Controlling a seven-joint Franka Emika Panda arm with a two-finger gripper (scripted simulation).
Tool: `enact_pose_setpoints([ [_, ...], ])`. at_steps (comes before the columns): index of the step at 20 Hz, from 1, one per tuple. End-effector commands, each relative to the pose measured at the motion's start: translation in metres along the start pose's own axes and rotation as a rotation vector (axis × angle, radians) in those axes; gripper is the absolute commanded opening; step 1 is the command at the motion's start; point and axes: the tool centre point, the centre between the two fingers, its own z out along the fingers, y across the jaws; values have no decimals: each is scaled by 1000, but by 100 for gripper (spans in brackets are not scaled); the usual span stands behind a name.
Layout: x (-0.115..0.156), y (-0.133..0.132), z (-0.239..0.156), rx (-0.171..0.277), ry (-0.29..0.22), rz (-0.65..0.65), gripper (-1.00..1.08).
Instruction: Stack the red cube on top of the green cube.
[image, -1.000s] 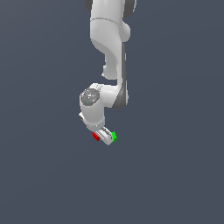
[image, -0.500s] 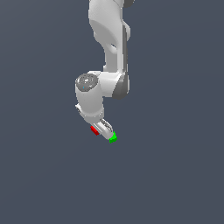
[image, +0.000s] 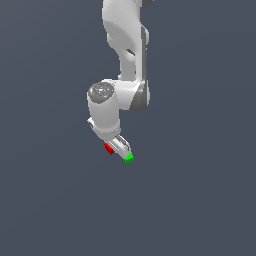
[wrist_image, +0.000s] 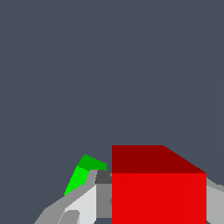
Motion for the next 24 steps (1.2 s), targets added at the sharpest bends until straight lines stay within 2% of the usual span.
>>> enact_pose_setpoints([
  [1, -7, -7, 7, 0, 0, -2, -100],
  [10, -46, -50, 49, 0, -1, -2, -100],
  [18, -48, -55, 52, 0, -1, -2, -100],
  [19, -48, -55, 52, 0, -1, -2, 100],
  [24, -48, -55, 52, 0, -1, -2, 100],
])
